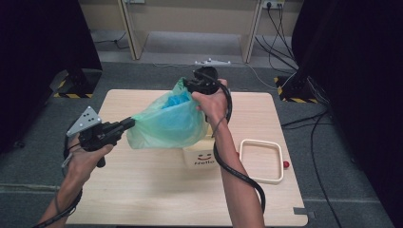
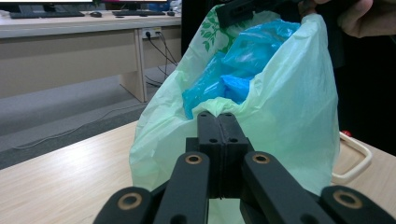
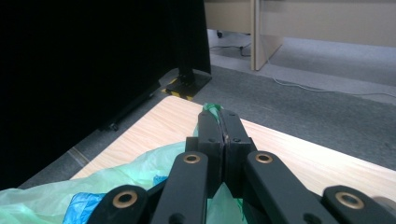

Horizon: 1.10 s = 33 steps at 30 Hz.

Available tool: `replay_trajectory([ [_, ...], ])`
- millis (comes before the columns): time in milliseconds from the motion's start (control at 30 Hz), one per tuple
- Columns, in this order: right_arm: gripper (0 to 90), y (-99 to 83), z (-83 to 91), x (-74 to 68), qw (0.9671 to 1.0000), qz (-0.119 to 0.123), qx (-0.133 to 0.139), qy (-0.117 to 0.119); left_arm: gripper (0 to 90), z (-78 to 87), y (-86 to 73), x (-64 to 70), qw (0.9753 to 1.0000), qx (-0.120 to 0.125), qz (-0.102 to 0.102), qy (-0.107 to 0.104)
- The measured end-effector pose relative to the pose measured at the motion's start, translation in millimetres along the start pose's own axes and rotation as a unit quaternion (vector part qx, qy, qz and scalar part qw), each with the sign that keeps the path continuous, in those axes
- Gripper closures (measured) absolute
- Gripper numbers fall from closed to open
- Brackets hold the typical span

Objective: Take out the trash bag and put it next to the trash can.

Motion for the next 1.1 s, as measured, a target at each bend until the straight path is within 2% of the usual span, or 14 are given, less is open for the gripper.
replay_trajectory([
  [133, 89.2, 5.7, -10.1, -11.2, 0.9999, 0.005, -0.002, 0.009, 89.9, 6.6, -2.4, -9.2, 0.9999, 0.004, 0.009, 0.009],
  [300, 89.2, 13.2, -22.0, -27.9, 0.9997, 0.014, -0.002, 0.021, 89.9, 16.8, -1.7, -13.8, 0.9998, 0.007, 0.003, 0.016],
  [367, 89.2, 14.1, -28.0, -34.2, 0.9995, 0.022, -0.008, 0.022, 89.9, 20.5, -4.1, -16.2, 0.9998, 0.006, 0.001, 0.020],
  [467, 89.2, 12.2, -39.0, -40.9, 0.9992, 0.027, -0.016, 0.023, 89.9, 23.8, -10.5, -22.5, 0.9995, 0.004, 0.010, 0.029],
  [667, 89.1, 2.2, -63.5, -50.9, 0.9984, 0.028, -0.036, 0.032, 89.9, 27.5, -27.9, -36.1, 0.9987, -0.007, 0.025, 0.045],
  [833, 89.0, -8.9, -79.7, -56.5, 0.9975, 0.028, -0.052, 0.039, 89.9, 26.7, -44.8, -41.7, 0.9978, -0.021, 0.039, 0.050],
  [967, 89.0, -21.1, -92.0, -55.7, 0.9968, 0.023, -0.068, 0.037, 89.8, 19.6, -61.9, -44.7, 0.9968, -0.039, 0.050, 0.050],
  [1100, 89.0, -35.1, -105.6, -52.4, 0.9957, 0.019, -0.087, 0.026, 89.8, 10.1, -77.2, -48.3, 0.9952, -0.062, 0.051, 0.055],
])
Point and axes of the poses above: each handheld gripper's, and its own axes: z roughly backward along the jaws, y roughly out of its top, x roughly to its right, the point moved 1 cm from there along -z, roughly forward along the jaws, and after that the axes turned 6 degrees about y, right-handed, at the moved point
